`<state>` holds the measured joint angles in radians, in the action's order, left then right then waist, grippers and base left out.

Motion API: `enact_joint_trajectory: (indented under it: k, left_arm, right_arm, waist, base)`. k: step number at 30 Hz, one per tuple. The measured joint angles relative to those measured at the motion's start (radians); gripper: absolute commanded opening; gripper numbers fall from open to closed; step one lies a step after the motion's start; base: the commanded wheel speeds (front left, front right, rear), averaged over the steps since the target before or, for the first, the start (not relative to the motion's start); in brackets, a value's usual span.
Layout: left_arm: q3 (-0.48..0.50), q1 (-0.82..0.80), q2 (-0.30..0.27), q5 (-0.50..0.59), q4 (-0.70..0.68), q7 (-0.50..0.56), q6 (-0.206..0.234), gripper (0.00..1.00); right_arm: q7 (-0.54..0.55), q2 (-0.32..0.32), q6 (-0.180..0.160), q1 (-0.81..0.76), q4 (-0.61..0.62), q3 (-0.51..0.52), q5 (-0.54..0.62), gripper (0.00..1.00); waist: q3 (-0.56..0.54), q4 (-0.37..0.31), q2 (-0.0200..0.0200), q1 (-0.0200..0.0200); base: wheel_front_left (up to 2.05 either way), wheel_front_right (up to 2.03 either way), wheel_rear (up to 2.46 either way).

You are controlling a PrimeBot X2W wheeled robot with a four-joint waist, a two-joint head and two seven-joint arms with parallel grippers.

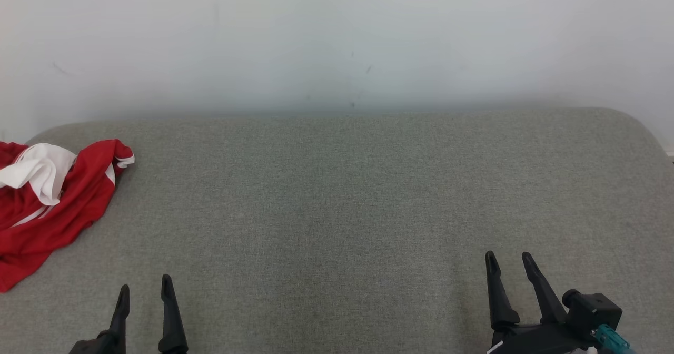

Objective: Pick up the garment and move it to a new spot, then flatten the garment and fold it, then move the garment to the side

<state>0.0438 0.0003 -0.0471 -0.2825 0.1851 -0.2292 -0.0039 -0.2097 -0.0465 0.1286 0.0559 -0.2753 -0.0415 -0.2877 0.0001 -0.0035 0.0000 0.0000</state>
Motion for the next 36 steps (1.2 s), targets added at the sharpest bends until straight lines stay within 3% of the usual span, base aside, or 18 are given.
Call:
enact_joint_trajectory:
  k: [23,36]
  left_arm:
    - [-0.002,0.017,-0.001,0.184,0.0,-0.032,0.023,1.0]
    - [0.006,0.018,-0.001,0.183,0.001,-0.033,0.023,1.0]
  right_arm:
    - [-0.052,-0.002,0.0,-0.014,-0.002,-0.029,0.167,1.0]
    - [-0.054,-0.002,0.0,-0.014,-0.006,-0.014,0.166,1.0]
  waist:
    - [-0.001,-0.008,0.0,0.0]
    - [-0.002,-0.009,0.0,0.0]
  base:
    - [0.0,0.0,0.0]
    - [0.0,0.0,0.0]
